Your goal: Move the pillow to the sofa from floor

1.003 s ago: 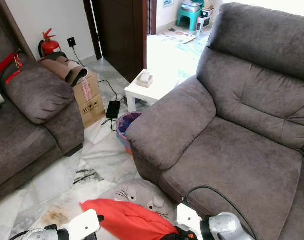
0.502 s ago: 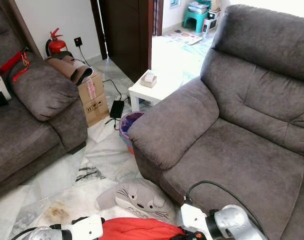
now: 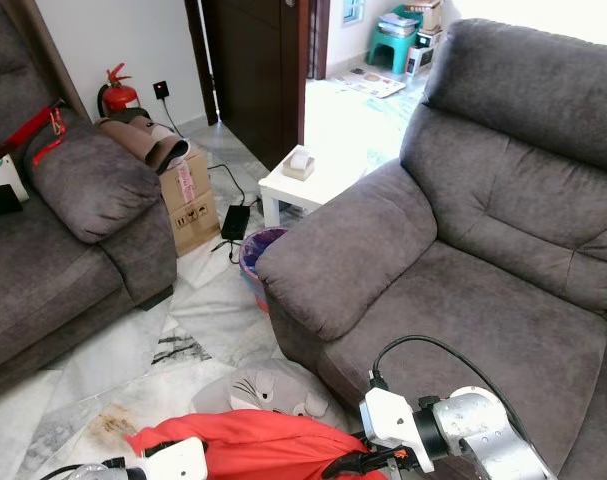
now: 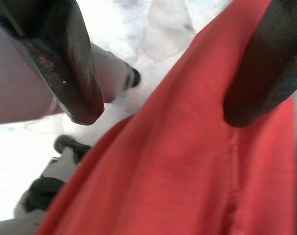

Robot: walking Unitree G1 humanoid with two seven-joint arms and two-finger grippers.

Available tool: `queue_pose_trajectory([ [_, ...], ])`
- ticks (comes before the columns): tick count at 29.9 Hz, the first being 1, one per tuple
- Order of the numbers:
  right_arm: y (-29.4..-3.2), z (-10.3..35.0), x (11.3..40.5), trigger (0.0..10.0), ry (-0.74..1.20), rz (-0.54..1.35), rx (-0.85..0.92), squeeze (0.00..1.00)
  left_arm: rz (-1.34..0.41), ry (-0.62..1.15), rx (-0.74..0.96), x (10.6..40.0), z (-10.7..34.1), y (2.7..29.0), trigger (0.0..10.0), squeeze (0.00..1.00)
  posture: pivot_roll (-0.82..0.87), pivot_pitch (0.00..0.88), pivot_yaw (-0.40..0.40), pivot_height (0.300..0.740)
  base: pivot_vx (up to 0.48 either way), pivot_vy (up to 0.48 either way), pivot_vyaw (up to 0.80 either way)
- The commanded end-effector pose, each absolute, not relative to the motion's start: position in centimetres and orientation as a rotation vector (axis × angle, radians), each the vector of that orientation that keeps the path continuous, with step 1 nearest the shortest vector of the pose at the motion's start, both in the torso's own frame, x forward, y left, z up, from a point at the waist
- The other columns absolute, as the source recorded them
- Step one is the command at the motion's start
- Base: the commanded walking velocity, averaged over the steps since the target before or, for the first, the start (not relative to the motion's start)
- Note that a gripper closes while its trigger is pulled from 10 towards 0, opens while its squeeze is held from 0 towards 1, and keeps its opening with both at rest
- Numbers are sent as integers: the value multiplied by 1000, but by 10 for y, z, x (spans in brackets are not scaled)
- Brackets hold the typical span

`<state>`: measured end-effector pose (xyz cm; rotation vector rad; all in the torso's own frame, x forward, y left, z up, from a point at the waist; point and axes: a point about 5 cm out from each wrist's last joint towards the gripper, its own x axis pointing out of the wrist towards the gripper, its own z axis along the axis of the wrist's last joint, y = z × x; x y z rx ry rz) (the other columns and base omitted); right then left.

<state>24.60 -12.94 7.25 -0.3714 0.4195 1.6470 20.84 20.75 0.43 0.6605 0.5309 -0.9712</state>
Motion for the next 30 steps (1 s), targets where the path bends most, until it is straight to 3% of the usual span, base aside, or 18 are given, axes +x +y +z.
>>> queue_pose_trajectory([
  [1,-124,86,245,10000,335,1690,-368,0,-945,516,674,212,8,213,10000,1000,93,90,11,740,0,0,0],
  [9,-127,79,239,10000,386,1660,-368,0,-931,428,708,224,24,217,10000,1000,98,104,9,740,0,0,0],
  [17,-126,93,241,10000,338,1665,-357,0,-923,569,692,217,12,238,10000,1000,91,115,9,740,0,0,0],
  [30,-131,119,239,10000,281,1697,-366,0,-931,646,707,208,-2,247,10000,1000,78,121,-2,740,0,0,0],
])
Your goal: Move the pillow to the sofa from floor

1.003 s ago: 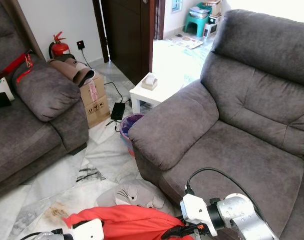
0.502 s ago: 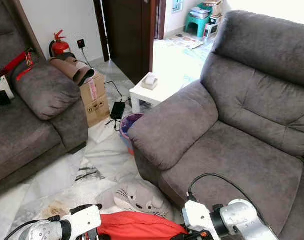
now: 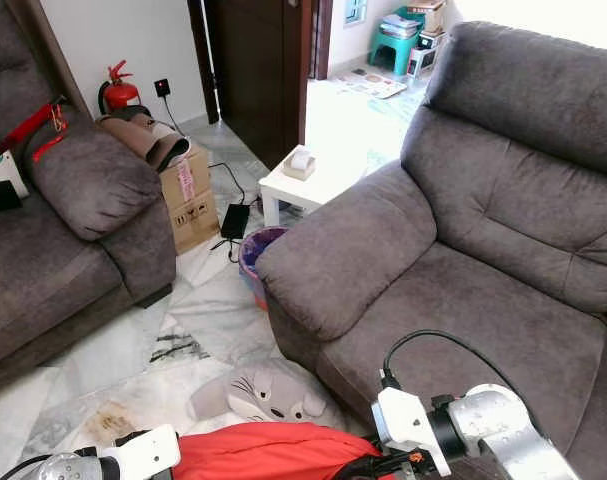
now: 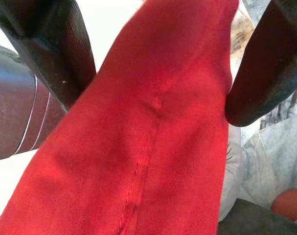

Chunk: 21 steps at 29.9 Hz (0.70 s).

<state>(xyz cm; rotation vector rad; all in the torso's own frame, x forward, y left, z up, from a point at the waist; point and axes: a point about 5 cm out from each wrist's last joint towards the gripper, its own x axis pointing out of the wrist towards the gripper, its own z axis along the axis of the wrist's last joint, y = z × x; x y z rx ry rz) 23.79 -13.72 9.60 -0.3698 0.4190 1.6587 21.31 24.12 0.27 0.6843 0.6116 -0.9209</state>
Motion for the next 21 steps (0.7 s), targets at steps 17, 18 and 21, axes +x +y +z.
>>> queue_pose_trajectory([
  [17,-133,122,236,10000,301,1693,-377,0,-845,659,713,207,-14,248,4431,0,79,124,-7,740,0,0,0],
  [18,-133,122,236,10000,301,1693,-377,0,-845,659,713,207,-14,248,4431,0,79,124,-7,740,0,0,0],
  [21,-132,122,236,10000,303,1693,-373,0,-860,646,715,208,-14,244,0,0,79,124,-7,740,0,0,0],
])
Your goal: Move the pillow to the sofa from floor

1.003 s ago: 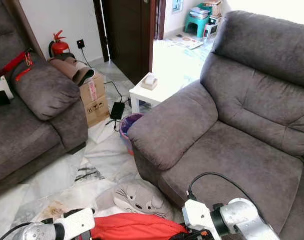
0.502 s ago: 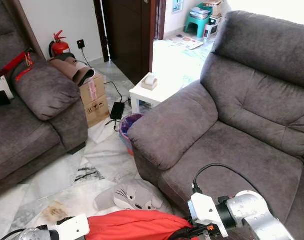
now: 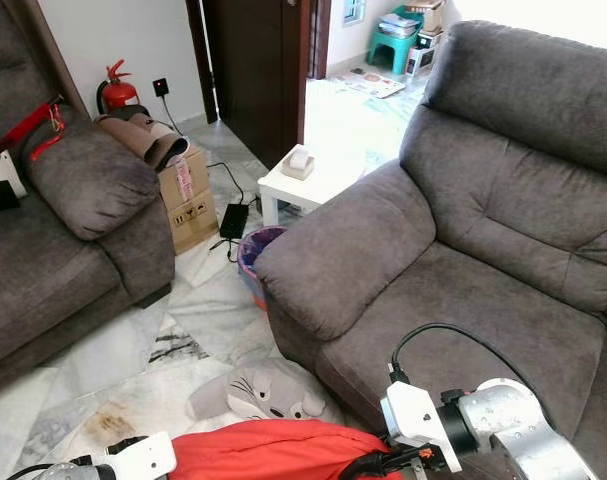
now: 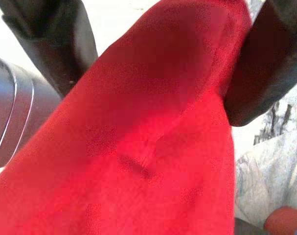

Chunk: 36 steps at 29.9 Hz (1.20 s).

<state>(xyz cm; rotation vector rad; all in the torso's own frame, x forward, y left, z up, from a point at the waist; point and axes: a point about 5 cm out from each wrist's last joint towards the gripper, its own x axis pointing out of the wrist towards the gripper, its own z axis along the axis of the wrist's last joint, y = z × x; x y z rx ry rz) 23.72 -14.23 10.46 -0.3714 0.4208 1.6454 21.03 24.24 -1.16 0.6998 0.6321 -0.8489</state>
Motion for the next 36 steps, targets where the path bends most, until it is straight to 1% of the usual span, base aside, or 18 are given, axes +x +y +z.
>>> queue_pose_trajectory([
  [1,-132,121,236,10000,305,1692,-373,0,-860,644,718,208,-14,243,0,0,81,120,-12,740,0,0,0],
  [11,-134,115,234,10000,333,1689,-379,0,-887,645,729,209,-14,241,0,0,86,112,-11,740,0,0,0],
  [18,-135,113,235,10000,341,1682,-387,0,-944,689,756,202,-17,244,0,0,92,98,-13,740,0,0,0],
  [22,-133,113,236,10000,341,1686,-392,0,-977,683,764,201,-16,242,0,0,93,96,-14,740,0,0,0],
  [36,-135,109,235,10000,357,1669,-409,0,-973,679,780,203,-17,238,0,0,89,109,-17,740,0,0,0],
])
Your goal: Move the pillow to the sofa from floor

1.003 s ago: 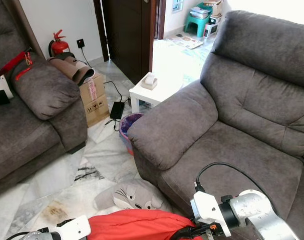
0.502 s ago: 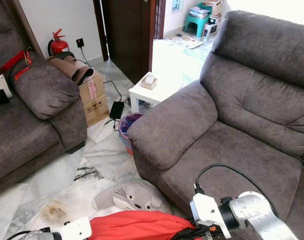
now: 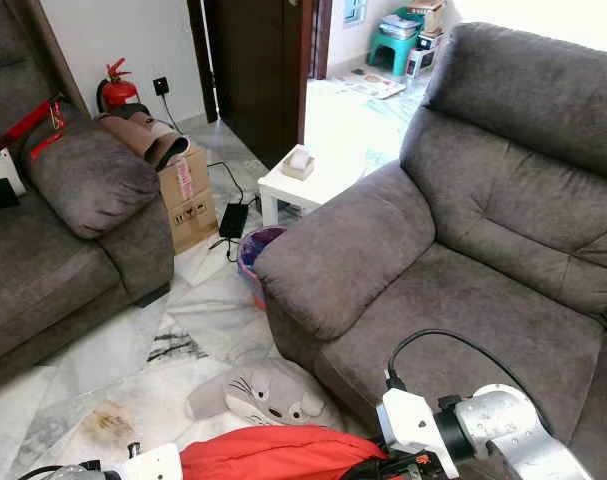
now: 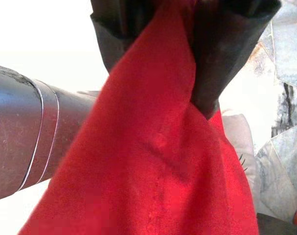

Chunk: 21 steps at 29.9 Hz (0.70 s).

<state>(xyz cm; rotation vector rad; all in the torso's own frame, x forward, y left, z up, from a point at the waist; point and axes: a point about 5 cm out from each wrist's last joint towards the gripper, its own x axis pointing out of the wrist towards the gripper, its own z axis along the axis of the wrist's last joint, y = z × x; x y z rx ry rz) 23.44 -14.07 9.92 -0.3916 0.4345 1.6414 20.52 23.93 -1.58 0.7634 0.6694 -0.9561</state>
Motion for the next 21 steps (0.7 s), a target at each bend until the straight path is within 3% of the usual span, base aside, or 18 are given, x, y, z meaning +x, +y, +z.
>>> queue_pose_trajectory([
  [1,-135,109,236,10000,359,1666,-409,0,-974,678,779,203,-17,238,0,0,89,109,-17,740,0,0,0],
  [21,-133,100,233,10000,374,1662,-393,0,-928,612,714,211,-10,228,0,0,97,113,-14,740,0,0,0],
])
